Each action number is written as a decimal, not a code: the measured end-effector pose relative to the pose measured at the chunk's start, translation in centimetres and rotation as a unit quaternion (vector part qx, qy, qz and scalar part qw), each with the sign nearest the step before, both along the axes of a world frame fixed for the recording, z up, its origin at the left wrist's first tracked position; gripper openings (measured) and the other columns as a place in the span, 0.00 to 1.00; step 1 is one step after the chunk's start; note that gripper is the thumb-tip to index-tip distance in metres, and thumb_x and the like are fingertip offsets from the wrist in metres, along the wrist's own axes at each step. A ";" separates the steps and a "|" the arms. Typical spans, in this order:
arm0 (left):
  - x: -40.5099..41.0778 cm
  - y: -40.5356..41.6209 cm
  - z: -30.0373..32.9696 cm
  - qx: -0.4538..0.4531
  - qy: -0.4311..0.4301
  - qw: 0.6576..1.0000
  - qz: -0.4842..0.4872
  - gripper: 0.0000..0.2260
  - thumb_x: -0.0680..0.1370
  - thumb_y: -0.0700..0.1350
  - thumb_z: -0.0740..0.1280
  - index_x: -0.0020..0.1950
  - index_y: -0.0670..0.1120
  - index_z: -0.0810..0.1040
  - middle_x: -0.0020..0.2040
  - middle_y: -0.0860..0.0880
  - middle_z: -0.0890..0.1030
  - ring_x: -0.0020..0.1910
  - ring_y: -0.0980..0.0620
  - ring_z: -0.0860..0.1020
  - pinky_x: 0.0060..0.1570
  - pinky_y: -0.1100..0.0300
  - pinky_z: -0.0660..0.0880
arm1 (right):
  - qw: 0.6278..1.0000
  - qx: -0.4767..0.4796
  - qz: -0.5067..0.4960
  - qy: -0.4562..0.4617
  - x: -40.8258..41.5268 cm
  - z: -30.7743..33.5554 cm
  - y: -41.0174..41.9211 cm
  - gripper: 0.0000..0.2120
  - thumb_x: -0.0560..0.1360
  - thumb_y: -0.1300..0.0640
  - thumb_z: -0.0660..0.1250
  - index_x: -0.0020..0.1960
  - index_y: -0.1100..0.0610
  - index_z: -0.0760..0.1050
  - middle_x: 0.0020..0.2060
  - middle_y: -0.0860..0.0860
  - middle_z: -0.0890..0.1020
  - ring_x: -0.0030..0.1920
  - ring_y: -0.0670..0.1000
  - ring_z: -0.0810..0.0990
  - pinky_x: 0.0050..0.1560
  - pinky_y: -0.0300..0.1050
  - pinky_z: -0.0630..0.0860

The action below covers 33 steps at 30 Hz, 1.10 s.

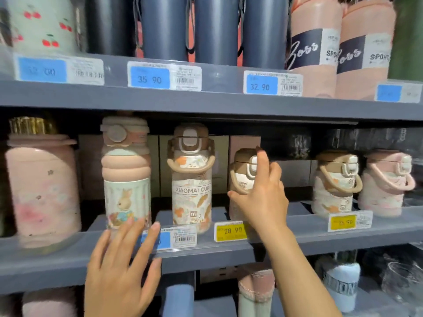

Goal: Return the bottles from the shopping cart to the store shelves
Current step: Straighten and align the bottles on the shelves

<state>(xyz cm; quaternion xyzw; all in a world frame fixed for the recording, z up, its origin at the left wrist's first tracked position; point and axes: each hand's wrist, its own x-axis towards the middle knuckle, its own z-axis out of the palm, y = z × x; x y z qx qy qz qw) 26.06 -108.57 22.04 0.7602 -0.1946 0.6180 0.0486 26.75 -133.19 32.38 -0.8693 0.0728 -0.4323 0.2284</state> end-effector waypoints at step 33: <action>1.1 -0.1 -1.2 -0.025 -0.042 0.999 -0.009 0.19 0.79 0.49 0.59 0.69 0.49 0.72 0.62 0.42 0.79 0.64 0.45 0.72 0.65 0.49 0.64 | 0.988 0.018 0.129 -0.083 -0.8 0.9 10.9 0.51 0.69 0.40 0.73 0.76 0.42 0.39 0.75 0.53 0.48 0.73 0.58 0.61 0.63 0.53 0.69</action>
